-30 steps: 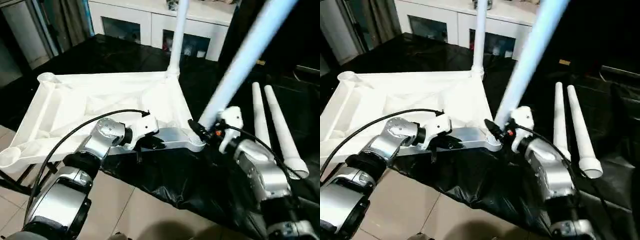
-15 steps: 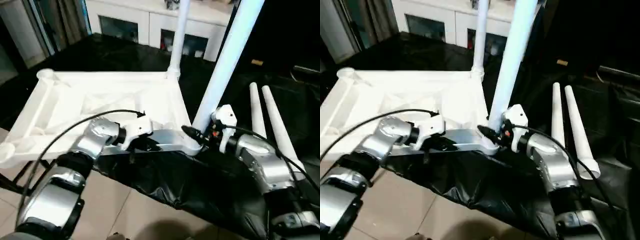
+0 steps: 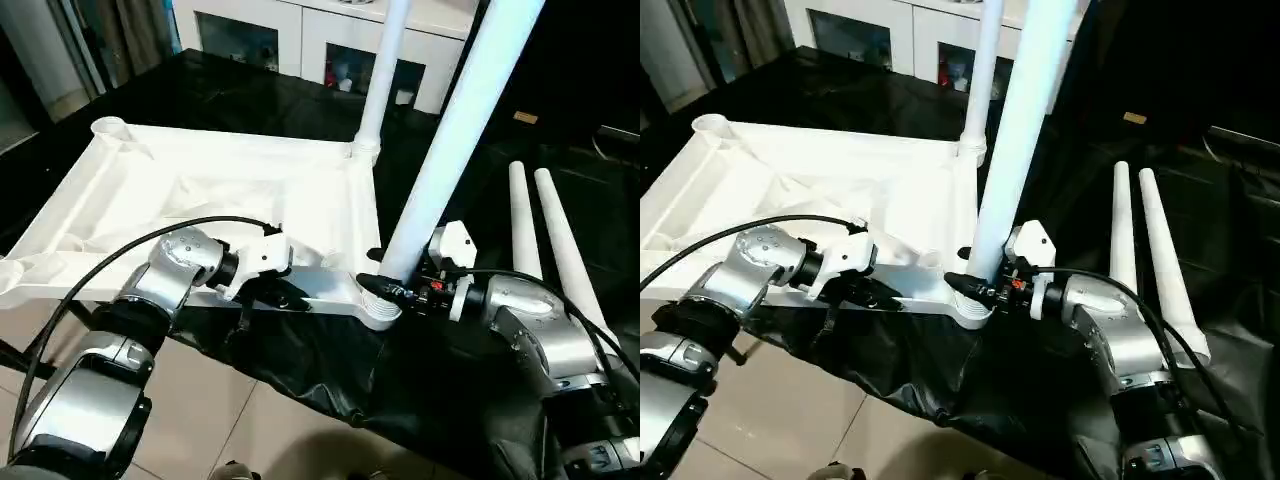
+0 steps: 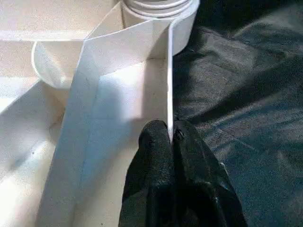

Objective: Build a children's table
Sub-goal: Insert table leg to table base

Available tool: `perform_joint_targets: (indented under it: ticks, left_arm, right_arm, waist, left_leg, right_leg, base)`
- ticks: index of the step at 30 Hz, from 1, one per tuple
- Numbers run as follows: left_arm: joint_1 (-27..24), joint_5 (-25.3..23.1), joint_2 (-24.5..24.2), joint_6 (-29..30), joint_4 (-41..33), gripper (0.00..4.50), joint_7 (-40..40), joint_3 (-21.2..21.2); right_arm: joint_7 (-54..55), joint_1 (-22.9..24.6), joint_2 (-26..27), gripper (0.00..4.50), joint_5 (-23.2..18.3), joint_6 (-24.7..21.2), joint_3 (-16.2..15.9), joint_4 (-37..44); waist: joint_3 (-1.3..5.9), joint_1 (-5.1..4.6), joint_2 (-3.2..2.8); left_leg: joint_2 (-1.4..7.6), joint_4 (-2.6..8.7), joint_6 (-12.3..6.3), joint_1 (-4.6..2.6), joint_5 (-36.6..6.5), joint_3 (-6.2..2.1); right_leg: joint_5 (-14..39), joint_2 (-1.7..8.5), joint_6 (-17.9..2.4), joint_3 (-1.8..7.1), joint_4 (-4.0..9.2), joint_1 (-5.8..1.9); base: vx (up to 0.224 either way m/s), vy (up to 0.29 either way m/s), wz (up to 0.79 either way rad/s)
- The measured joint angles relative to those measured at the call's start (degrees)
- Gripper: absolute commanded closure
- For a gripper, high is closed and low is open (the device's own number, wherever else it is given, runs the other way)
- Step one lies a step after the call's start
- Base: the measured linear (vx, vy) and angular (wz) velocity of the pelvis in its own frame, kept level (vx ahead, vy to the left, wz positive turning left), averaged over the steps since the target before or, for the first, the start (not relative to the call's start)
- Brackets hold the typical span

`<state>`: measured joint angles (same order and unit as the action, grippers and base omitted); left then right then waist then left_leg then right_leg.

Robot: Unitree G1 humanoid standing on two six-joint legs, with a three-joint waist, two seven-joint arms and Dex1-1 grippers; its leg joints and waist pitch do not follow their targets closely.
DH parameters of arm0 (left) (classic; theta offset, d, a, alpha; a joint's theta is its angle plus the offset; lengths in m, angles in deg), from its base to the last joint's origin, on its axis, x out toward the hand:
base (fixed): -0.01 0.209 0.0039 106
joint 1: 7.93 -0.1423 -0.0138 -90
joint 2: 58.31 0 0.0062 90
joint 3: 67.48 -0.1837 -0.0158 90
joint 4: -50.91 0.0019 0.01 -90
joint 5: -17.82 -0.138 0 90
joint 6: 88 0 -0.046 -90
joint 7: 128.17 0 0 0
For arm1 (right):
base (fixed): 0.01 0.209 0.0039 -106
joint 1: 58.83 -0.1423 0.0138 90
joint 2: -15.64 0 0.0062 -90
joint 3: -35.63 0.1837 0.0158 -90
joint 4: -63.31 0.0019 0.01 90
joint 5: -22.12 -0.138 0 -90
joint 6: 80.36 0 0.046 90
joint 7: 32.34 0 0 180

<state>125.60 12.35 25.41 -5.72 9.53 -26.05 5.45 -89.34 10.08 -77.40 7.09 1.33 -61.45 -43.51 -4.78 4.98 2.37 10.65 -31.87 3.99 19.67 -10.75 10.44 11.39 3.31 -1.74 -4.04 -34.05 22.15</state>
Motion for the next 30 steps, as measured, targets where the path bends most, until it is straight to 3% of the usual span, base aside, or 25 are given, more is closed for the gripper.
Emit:
perform_joint_targets:
  ticks: [3,7,15,26,27,30]
  left_arm:
    - [0.69,-0.52,1.72,3.15,0.92,4.5,4.97,1.07]
    - [1.79,-0.68,4.7,7.85,1.02,4.5,10.92,1.58]
    - [1.0,-1.05,8.5,19.18,-5.03,4.5,20.34,2.99]
    - [-0.36,-2.14,8.95,21.12,-9.06,4.5,23.74,3.16]
    - [-0.49,-2.17,8.85,21.43,-9.36,4.5,23.82,3.17]
    - [-0.64,-2.19,8.73,21.37,-9.55,4.5,23.87,3.17]
  right_arm:
    - [6.85,-2.12,3.13,2.61,1.19,1.22,2.18,-3.84]
    - [16.79,-5.36,5.51,2.61,3.47,2.01,4.5,-8.31]
    - [32.62,-12.5,11.12,2.61,5.78,3.27,6.66,-17.26]
    - [37.5,-15.44,14.12,2.61,6.6,5.19,8.87,-21.11]
    - [37.72,-15.72,14.35,2.26,6.59,5.61,8.93,-21.7]
    - [37.63,-16.41,14.75,1.88,6.16,6.11,9.4,-23.04]
  waist:
    - [-0.34,-0.13,0.04]
    - [-0.83,-0.35,-0.14]
    - [-0.91,-1.28,-0.29]
    - [-0.83,-1.61,-0.26]
    - [-0.83,-1.68,-0.25]
    - [-0.84,-1.83,-0.27]
  left_leg:
    - [-0.02,0.02,0.02,-0.53,-0.01,0.01]
    - [-0.13,0.19,0.01,-0.53,0.0,-0.04]
    - [-0.35,0.21,-0.02,-0.36,0.01,-0.02]
    - [-0.28,0.35,-0.03,-0.25,0.02,0.0]
    - [-0.28,0.35,-0.02,-0.25,0.02,0.0]
    - [-0.29,0.35,-0.02,-0.24,0.02,0.0]
  right_leg:
    - [0.2,0.02,0.33,0.03,0.03,-0.18]
    - [0.21,0.06,0.35,0.01,0.64,-0.17]
    - [-0.19,0.13,-0.12,0.21,0.92,-0.14]
    - [-0.46,0.08,-0.24,0.19,0.86,-0.12]
    - [-0.46,0.09,-0.24,0.19,0.87,-0.12]
    - [-0.46,0.08,-0.24,0.2,0.88,-0.1]
  base:
    - [-0.017,0.001,-0.01]
    - [-0.028,0.004,-0.03]
    - [0.0,0.0,0.0]
    - [0.0,0.0,0.0]
    - [0.0,0.0,0.0]
    - [0.0,0.0,0.0]
